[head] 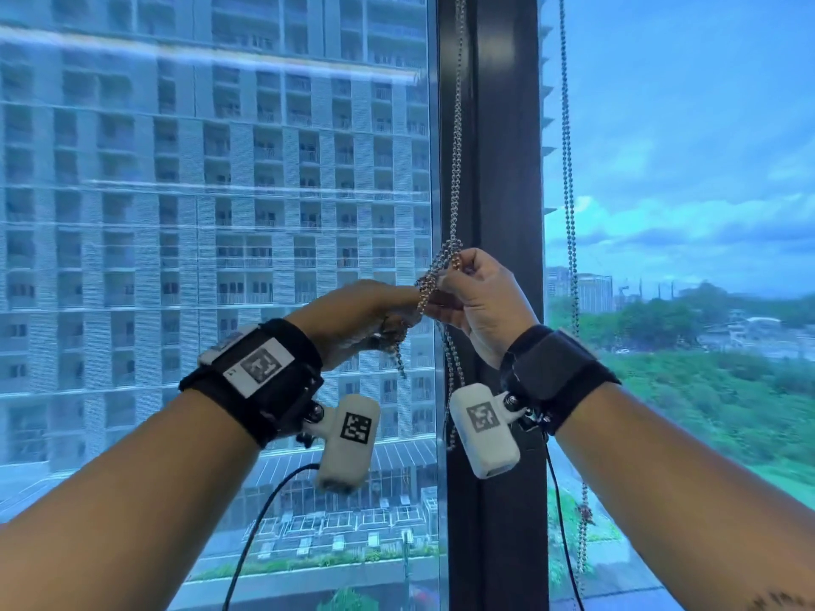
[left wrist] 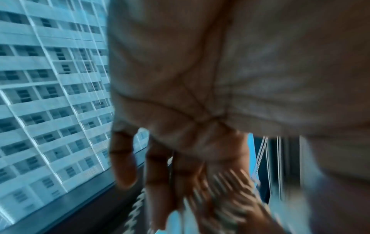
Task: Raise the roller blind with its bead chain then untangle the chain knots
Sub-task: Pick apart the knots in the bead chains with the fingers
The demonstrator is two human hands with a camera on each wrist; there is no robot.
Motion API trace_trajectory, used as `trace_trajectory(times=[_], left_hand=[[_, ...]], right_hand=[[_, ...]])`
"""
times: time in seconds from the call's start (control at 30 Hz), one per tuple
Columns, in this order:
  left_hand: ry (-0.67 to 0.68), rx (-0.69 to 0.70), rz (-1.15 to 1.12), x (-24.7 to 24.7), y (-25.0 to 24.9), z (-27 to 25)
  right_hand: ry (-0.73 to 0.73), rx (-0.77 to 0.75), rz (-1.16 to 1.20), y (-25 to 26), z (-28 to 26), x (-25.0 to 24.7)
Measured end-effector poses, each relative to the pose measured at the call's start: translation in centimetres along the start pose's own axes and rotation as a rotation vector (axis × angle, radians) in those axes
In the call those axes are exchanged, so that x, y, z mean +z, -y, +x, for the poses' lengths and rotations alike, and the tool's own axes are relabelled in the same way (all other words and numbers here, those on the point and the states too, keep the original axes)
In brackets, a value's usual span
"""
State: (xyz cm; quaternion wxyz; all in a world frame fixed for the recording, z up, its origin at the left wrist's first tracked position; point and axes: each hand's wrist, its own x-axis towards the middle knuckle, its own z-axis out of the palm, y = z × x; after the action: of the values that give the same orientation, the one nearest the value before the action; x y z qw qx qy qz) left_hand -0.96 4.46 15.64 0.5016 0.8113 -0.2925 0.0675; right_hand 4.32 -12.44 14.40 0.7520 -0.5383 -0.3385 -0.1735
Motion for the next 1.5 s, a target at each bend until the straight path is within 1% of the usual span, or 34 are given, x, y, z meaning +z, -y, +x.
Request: trace_trajectory(times=[0.03, 0.1, 0.17, 0.2, 0.23, 0.27, 0.33, 0.4, 0.47, 0.53, 0.63, 0.7, 0.77, 0.8, 0.83, 0.87, 0.9, 0.93, 1.0, 1.1, 1.17, 1.23, 1.27, 1.3, 1.33, 1.37, 1.43, 1.5], left_hand=[[0.095, 0.001, -0.008, -0.1, 0.0, -0.2], [0.298, -0.049, 0.089, -0.1, 0.0, -0.5], [0.469, -0.165, 0.308, 0.2, 0.1, -0.8], [0.526, -0.232, 0.432, 0.4, 0.1, -0.8], [0.552, -0.294, 0.545, 0.6, 0.1, -0.8], [0.538, -0.352, 0.651, 0.7, 0.2, -0.6], [0.435, -0.441, 0.853, 0.8, 0.4, -0.3], [0.373, -0.482, 1.046, 1.1, 0.8, -0.2], [0.384, -0.526, 1.202, 1.5, 1.3, 0.0], [0.435, -0.569, 1.315, 1.9, 1.5, 0.1], [0.516, -0.582, 1.438, 2.6, 1.4, 0.2], [0.517, -0.572, 1.525, 2.9, 1.0, 0.1], [0.495, -0.585, 1.563, 2.7, 0.5, -0.1], [0.483, -0.589, 1.559, 2.4, 0.2, -0.1], [0.464, -0.579, 1.534, 2.0, 0.1, -0.2], [0.430, -0.556, 1.478, 1.4, 0.2, -0.2], [0.371, -0.526, 1.374, 0.8, 0.5, -0.1], [0.289, -0.494, 1.208, 0.3, 1.0, 0.1], [0.095, -0.422, 0.782, -0.3, 1.7, 0.7], [-0.152, -0.300, 0.236, 0.0, 1.8, 1.0], [-0.266, -0.252, -0.039, 0.2, 1.7, 1.0], [-0.384, -0.209, -0.237, 0.3, 1.7, 1.1], [-0.441, -0.193, -0.282, 0.5, 1.7, 1.1], [-0.494, -0.166, -0.273, 0.8, 1.7, 1.2], [-0.529, -0.128, -0.214, 1.2, 1.8, 1.3], [-0.530, -0.082, -0.143, 1.7, 1.9, 1.4], [-0.433, -0.017, -0.021, 3.2, 1.9, 1.2], [-0.330, -0.008, 0.027, 4.6, 2.0, 1.3]], right_hand=[[-0.004, -0.001, -0.004, -0.1, 0.0, -0.1], [-0.012, 0.000, -0.005, -0.2, 0.0, -0.4], [-0.022, -0.004, 0.006, -0.2, 0.0, -0.7], [-0.027, -0.006, 0.011, -0.2, 0.0, -0.9], [-0.027, -0.009, 0.009, -0.2, 0.0, -1.1], [-0.024, -0.012, -0.001, -0.1, 0.0, -1.2], [-0.018, -0.012, -0.032, 0.1, 0.0, -1.4], [-0.014, -0.010, -0.068, 0.2, -0.1, -1.3], [-0.010, -0.016, -0.119, 0.1, -0.1, -1.5], [-0.006, -0.014, -0.177, 0.1, -0.2, -1.6], [-0.049, 0.005, -0.287, 0.1, -0.1, -1.9], [-0.086, -0.008, -0.392, 0.0, 0.0, -2.1], [-0.094, -0.049, -0.563, 0.0, -0.1, -2.3], [-0.090, -0.058, -0.606, 0.1, -0.1, -2.4], [-0.079, -0.051, -0.592, 0.2, -0.3, -2.3], [-0.067, -0.030, -0.550, 0.1, -0.4, -2.4], [-0.058, -0.014, -0.509, 0.1, -0.4, -2.5], [-0.060, -0.012, -0.485, 0.1, -0.5, -2.5], [-0.070, -0.029, -0.484, 0.2, -0.7, -2.6], [-0.085, -0.063, -0.576, 0.4, -0.6, -2.8], [-0.089, -0.068, -0.623, 0.5, -0.5, -3.1], [-0.093, -0.066, -0.663, 0.5, -0.3, -3.4], [-0.095, -0.066, -0.679, 0.5, -0.3, -3.5], [-0.095, -0.065, -0.694, 0.5, -0.3, -3.6], [-0.094, -0.068, -0.712, 0.6, -0.3, -3.6], [-0.096, -0.076, -0.736, 0.7, -0.4, -3.5], [-0.101, -0.113, -0.793, 0.8, -0.3, -3.2], [-0.112, -0.172, -0.890, 0.8, -0.1, -2.8]])
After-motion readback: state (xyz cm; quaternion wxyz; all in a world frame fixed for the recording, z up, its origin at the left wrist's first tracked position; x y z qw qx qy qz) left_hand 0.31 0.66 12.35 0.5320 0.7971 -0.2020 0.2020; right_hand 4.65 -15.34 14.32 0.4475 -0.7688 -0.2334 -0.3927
